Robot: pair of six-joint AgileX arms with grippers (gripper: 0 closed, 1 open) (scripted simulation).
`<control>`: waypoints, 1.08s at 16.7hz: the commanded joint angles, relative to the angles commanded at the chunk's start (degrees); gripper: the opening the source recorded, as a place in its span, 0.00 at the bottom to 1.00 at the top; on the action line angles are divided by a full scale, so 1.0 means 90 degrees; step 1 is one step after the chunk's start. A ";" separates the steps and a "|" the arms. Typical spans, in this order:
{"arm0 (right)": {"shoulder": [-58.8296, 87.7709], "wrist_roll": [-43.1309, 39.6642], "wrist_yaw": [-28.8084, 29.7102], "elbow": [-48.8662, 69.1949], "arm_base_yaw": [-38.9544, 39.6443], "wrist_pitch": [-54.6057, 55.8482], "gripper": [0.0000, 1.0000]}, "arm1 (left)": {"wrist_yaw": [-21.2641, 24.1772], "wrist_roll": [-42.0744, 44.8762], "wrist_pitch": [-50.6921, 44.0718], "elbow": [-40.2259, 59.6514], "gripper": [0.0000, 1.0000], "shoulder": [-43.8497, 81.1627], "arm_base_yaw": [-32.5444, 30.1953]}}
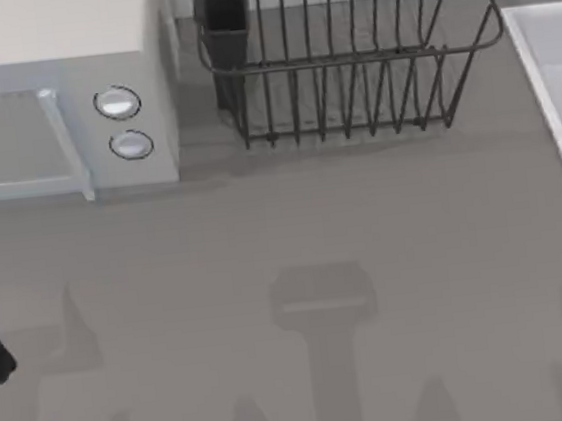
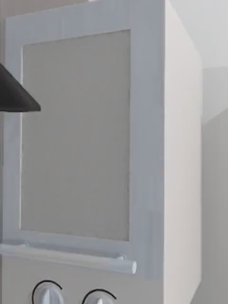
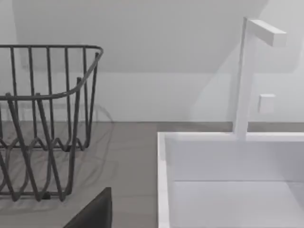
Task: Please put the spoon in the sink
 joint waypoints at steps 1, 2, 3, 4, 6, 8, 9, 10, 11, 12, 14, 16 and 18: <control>0.0000 0.0000 0.0000 0.0000 0.0000 0.0000 1.00 | 0.0000 0.0000 0.0000 0.0000 1.00 0.0000 0.0000; 0.0005 -0.0006 0.0000 0.0004 -0.0003 -0.0005 1.00 | 0.0000 0.0000 0.0000 0.0000 1.00 0.0000 0.0000; 0.0073 -0.0075 0.0005 0.0059 -0.0040 -0.0067 1.00 | 0.0000 0.0000 0.0000 0.0000 1.00 0.0000 0.0000; 0.0206 -0.0212 0.0011 0.0165 -0.0109 -0.0186 1.00 | 0.0000 0.0000 0.0000 0.0000 1.00 0.0000 0.0000; 0.0665 -0.0689 0.0020 0.0509 -0.0321 -0.0577 1.00 | 0.0000 0.0000 0.0000 0.0000 1.00 0.0000 0.0000; 0.1368 -0.1434 0.0018 0.0985 -0.0607 -0.1137 1.00 | 0.0000 0.0000 0.0000 0.0000 1.00 0.0000 0.0000; 0.1801 -0.1906 0.0013 0.1256 -0.0771 -0.1469 1.00 | 0.0000 0.0000 0.0000 0.0000 1.00 0.0000 0.0000; 0.2276 -0.2443 0.0009 0.1542 -0.0945 -0.1828 1.00 | 0.0000 0.0000 0.0000 0.0000 1.00 0.0000 0.0000; 0.2788 -0.3032 0.0004 0.1837 -0.1129 -0.2211 1.00 | 0.0000 0.0000 0.0000 0.0000 1.00 0.0000 0.0000; 0.3325 -0.3657 -0.0001 0.2138 -0.1318 -0.2610 1.00 | 0.0000 0.0000 0.0000 0.0000 1.00 0.0000 0.0000; 0.4424 -0.4938 -0.0006 0.2741 -0.1706 -0.3430 1.00 | 0.0000 0.0000 0.0000 0.0000 1.00 0.0000 0.0000; 0.5470 -0.6150 -0.0006 0.3333 -0.2089 -0.4234 1.00 | 0.0000 0.0000 0.0000 0.0000 1.00 0.0000 0.0000; 0.6408 -0.7209 -0.0004 0.3899 -0.2449 -0.4974 1.00 | 0.0000 0.0000 0.0000 0.0000 1.00 0.0000 0.0000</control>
